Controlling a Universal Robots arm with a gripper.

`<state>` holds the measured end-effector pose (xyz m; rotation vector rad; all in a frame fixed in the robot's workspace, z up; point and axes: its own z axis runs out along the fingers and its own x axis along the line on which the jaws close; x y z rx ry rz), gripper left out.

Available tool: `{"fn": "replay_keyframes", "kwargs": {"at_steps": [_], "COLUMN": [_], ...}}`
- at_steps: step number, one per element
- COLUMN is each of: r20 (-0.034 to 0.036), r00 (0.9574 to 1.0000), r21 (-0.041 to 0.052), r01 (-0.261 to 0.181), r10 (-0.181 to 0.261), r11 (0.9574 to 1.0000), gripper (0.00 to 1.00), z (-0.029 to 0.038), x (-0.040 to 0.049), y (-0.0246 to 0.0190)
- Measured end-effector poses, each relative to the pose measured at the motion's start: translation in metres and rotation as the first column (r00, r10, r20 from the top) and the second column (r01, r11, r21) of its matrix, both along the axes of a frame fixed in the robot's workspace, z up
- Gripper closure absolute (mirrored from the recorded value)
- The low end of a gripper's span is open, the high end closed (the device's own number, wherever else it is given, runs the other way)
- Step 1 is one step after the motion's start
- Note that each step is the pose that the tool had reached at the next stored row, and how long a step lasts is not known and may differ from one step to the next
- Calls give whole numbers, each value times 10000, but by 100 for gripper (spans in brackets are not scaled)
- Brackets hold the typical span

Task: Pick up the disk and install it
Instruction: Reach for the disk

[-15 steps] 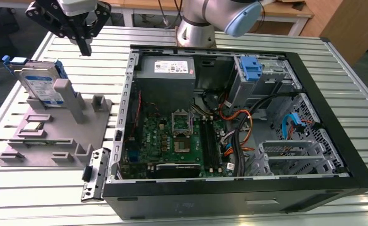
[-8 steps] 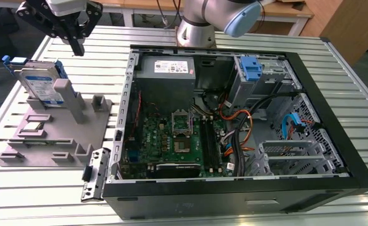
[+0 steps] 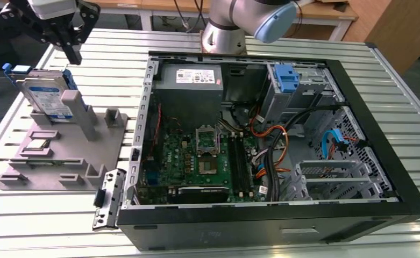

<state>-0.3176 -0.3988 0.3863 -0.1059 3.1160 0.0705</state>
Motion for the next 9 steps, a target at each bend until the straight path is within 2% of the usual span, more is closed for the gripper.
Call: {"fn": "replay_keyframes", "kwargs": {"at_steps": [9], "r20": [1], "r00": [10000], "r21": [0], "r01": [1], "r10": [-1], "r11": [10000], "gripper": [90], "z": [-38], "x": [-199], "y": [12]}}
